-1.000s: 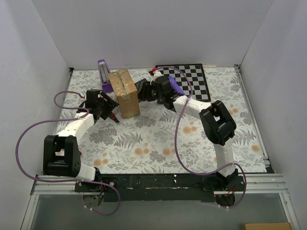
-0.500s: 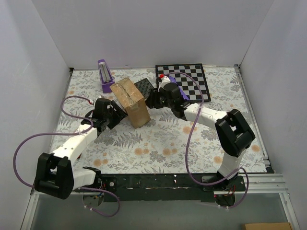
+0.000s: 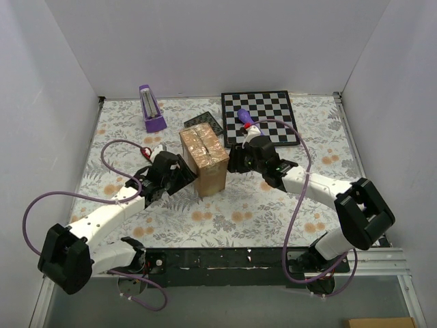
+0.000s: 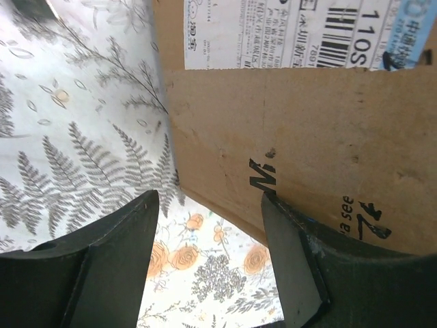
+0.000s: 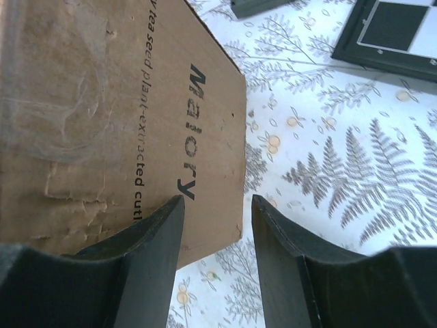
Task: Unpack the express box
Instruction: Move the express box to the center of the board, then adjust the knife.
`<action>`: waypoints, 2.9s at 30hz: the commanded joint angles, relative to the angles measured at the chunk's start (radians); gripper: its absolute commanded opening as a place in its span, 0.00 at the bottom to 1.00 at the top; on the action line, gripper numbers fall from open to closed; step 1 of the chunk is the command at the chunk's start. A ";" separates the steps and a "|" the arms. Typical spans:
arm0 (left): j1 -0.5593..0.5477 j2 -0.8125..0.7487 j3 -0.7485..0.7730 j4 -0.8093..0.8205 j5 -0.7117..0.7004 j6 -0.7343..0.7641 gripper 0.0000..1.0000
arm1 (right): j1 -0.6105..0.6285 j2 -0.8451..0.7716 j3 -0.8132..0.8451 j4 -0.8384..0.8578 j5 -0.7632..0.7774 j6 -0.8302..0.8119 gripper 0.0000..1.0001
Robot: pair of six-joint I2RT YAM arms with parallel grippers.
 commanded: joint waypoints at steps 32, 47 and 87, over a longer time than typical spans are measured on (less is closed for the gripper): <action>-0.248 -0.097 0.171 -0.182 -0.330 -0.152 0.75 | -0.203 -0.290 0.008 -0.395 0.112 -0.072 0.78; 0.310 -0.097 0.145 -0.230 -0.143 0.027 0.98 | -0.208 -0.638 -0.171 -0.468 0.290 -0.040 0.88; 0.539 0.871 0.730 -0.364 -0.261 0.080 0.84 | -0.203 -0.744 -0.289 -0.422 0.123 -0.029 0.80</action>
